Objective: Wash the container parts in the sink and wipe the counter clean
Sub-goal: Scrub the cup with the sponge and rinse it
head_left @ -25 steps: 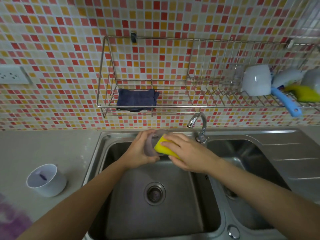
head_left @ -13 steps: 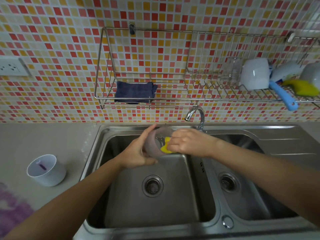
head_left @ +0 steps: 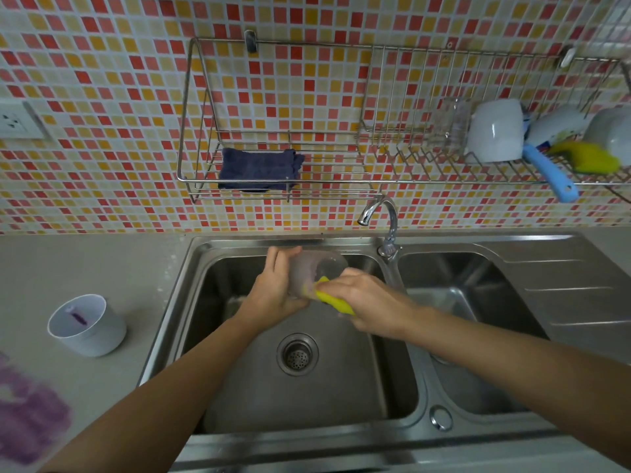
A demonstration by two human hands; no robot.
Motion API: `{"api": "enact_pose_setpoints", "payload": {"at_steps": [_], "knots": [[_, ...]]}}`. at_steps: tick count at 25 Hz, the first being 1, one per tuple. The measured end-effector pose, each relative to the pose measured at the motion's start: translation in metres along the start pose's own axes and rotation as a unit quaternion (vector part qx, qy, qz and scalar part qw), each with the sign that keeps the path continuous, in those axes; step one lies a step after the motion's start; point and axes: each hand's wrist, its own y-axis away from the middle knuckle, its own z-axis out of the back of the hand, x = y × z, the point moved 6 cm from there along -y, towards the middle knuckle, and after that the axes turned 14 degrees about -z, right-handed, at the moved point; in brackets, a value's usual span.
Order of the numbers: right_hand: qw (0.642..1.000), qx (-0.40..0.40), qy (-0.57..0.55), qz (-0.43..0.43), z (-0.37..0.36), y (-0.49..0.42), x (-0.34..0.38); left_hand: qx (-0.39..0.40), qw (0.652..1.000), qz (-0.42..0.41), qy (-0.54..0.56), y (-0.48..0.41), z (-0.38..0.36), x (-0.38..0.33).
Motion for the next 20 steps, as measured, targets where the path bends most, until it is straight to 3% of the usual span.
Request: {"api": "enact_pose_setpoints", "payload": {"at_steps": [4,9,12,14,16,18,20], "knots": [[0.997,0.009,-0.037,-0.063,0.000,0.005,-0.012,-0.040,0.996,0.077,0.004,0.006,0.000,0.008],[0.999,0.022,0.029,-0.038,-0.002,0.005,-0.006,-0.034,0.999,0.002,-0.012,-0.001,-0.012,-0.022],[0.990,-0.017,0.132,0.048,0.005,0.005,-0.008,-0.023,0.998,-0.031,0.052,0.000,-0.008,-0.015],[0.958,-0.045,0.250,0.131,0.012,0.006,-0.008,0.044,0.988,-0.025,0.147,0.001,-0.010,-0.009],[0.932,-0.048,0.312,0.178,0.010,0.008,-0.008,0.083,0.986,-0.042,0.135,0.000,-0.014,-0.011],[0.936,-0.061,0.307,0.163,0.011,0.007,-0.006,0.058,0.992,-0.079,0.081,-0.003,-0.016,-0.016],[0.978,-0.023,0.187,0.090,0.007,0.006,-0.006,0.011,0.992,-0.122,0.017,-0.004,-0.017,-0.015]]}}
